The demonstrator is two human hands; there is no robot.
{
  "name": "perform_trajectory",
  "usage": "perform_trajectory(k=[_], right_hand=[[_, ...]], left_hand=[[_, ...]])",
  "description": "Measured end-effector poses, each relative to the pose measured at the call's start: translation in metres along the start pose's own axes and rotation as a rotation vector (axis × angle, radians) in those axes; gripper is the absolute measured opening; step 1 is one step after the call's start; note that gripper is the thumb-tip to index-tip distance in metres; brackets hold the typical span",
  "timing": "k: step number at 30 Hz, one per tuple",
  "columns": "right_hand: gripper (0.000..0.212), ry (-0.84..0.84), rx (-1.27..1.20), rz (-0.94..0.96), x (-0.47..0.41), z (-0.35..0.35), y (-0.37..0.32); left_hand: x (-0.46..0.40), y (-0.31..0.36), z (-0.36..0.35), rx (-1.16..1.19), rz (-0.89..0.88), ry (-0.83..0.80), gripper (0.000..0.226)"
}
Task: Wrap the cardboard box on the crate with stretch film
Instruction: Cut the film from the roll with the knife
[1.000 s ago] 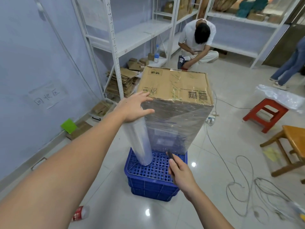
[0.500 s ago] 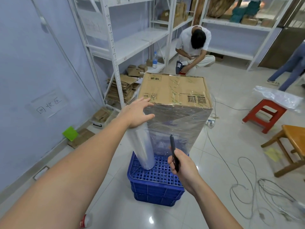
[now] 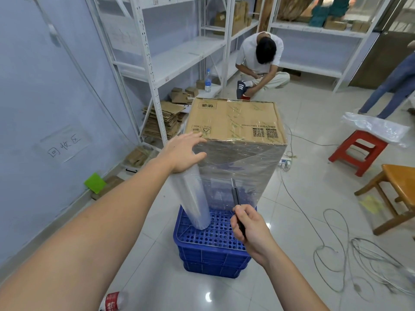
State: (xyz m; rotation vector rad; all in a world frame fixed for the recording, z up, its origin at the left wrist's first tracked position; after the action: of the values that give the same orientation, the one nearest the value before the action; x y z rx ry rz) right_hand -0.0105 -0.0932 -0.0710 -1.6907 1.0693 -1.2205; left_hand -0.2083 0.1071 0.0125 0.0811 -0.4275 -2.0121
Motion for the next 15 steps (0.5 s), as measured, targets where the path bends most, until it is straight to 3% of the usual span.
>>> perform_trajectory(k=[9,15], right_hand=[[0.047,0.22,0.203,0.056,-0.009,0.008,-0.014],[0.029,0.207,0.217,0.078,-0.015,0.005,-0.023]], left_hand=[[-0.003,0.003,0.004,0.011,0.01,-0.042,0.049],[-0.006,0.005,0.008,0.024,0.0,-0.099,0.048]])
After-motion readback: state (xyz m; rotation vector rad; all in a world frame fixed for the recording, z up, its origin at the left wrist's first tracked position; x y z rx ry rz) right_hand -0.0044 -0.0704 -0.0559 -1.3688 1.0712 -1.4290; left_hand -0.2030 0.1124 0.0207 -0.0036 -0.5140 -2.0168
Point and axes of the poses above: each hand's wrist, its own x-axis away from the middle knuckle, its own z-axis out of the back of the hand, y = z × x, the point moved 4 cm from there along -x, towards the middle knuckle, and after that the axes turned 10 degrees about -y, right-handed, at the moved point
